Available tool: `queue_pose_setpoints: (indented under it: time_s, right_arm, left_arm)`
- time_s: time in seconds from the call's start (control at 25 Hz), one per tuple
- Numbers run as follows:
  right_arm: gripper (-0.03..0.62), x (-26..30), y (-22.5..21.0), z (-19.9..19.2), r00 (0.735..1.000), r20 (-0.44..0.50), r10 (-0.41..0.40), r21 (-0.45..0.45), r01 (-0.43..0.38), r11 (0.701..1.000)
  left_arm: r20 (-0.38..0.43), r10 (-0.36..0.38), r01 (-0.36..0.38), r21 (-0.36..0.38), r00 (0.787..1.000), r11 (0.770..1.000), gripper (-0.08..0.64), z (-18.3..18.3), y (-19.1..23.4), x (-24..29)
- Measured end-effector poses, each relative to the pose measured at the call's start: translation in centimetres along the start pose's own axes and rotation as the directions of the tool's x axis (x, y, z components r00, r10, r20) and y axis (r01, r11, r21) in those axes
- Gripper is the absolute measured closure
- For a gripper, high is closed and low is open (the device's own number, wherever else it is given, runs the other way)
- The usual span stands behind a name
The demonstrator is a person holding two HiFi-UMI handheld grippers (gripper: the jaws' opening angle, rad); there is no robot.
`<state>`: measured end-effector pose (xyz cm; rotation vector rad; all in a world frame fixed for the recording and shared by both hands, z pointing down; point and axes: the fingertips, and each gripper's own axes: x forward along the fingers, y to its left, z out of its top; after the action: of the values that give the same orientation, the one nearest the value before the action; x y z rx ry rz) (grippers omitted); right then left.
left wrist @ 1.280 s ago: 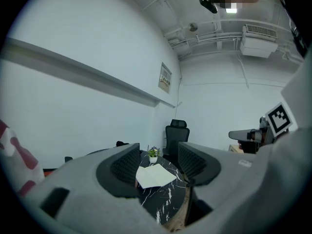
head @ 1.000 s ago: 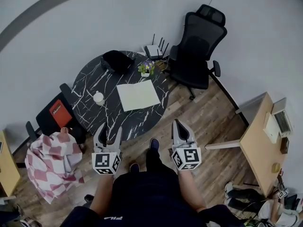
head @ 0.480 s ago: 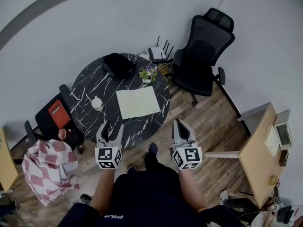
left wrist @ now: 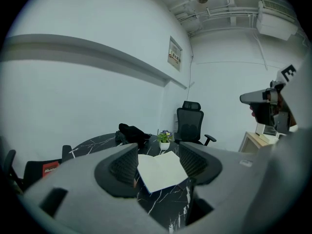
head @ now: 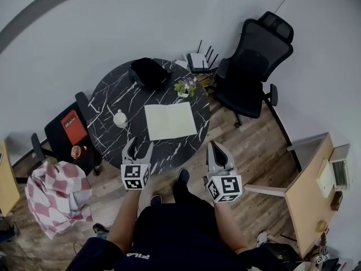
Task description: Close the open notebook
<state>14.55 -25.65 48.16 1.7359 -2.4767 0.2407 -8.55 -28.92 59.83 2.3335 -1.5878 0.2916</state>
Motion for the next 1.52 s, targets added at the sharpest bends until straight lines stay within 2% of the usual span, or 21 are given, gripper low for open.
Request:
queue_pose_setpoints:
  time_s: [0.28,0.44,0.8,0.96,1.32,1.52]
  right_arm:
    - [0.583,0.0,0.6,-0.9,0.999,-0.025,0.023,-0.001,-0.023,1.000]
    - [0.583,-0.2,0.9,-1.3,0.999,-0.038,0.031,-0.004,-0.031,1.000]
    - [0.583,0.1,1.3,-2.1,0.996,-0.059,0.065,0.002,-0.065,0.998]
    - [0.583,0.1,1.2,-2.5,0.995,-0.069,0.066,0.003,-0.066,0.998]
    - [0.583,0.1,1.1,-3.6,0.994,-0.092,0.066,0.010,-0.065,0.998]
    - [0.583,0.3,1.0,-3.9,0.993,-0.098,0.070,0.009,-0.069,0.998]
  left_arm:
    - [-0.081,-0.001,0.002,0.005,0.997,1.000,0.304,-4.5,1.3,3.8]
    - [-0.150,0.003,-0.015,-0.078,0.989,0.997,0.298,-7.7,2.5,5.9]
    - [-0.269,-0.008,-0.022,-0.108,0.963,0.994,0.296,-12.6,3.6,9.8]
    - [-0.321,-0.021,-0.037,-0.175,0.947,0.984,0.296,-14.7,4.2,11.2]
    - [-0.404,-0.074,-0.017,-0.216,0.912,0.976,0.296,-17.5,4.4,13.2]
    - [-0.421,-0.098,0.005,-0.217,0.902,0.976,0.296,-18.2,4.0,13.7]
